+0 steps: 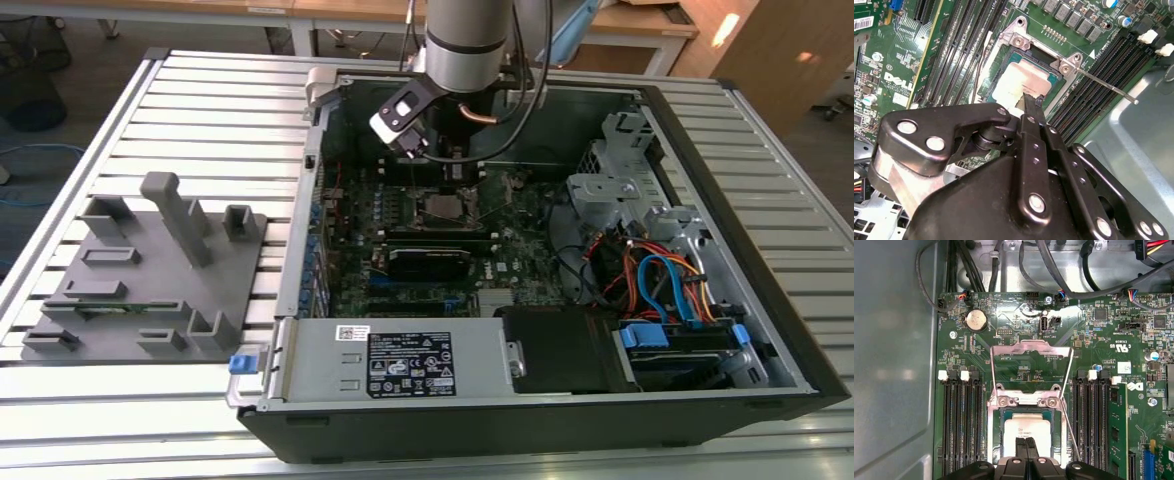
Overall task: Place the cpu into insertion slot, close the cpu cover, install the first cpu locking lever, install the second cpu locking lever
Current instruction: 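Close the cpu cover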
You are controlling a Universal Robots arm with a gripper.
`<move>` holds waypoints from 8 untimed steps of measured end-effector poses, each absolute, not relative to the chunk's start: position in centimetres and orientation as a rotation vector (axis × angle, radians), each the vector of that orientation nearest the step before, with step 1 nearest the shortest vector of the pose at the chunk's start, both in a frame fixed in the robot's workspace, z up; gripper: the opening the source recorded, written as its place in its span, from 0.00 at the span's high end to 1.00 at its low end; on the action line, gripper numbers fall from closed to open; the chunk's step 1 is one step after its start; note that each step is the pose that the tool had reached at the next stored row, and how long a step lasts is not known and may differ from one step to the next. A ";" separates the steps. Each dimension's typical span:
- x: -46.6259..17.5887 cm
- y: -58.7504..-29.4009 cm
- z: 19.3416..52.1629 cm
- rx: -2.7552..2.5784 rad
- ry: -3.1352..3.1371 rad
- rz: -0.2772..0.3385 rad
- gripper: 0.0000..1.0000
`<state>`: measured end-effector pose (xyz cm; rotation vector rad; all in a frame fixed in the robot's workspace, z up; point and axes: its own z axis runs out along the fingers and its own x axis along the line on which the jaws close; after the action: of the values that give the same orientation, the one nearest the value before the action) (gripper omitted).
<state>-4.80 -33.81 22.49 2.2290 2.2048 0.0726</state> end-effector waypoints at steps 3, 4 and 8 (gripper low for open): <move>-4.8 -33.8 22.6 2.229 2.205 0.072 0.90; -4.8 -33.8 22.6 2.229 2.205 0.072 0.90; -4.8 -33.8 22.8 2.229 2.205 0.072 0.90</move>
<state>-4.80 -33.81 22.83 2.2290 2.2048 0.0724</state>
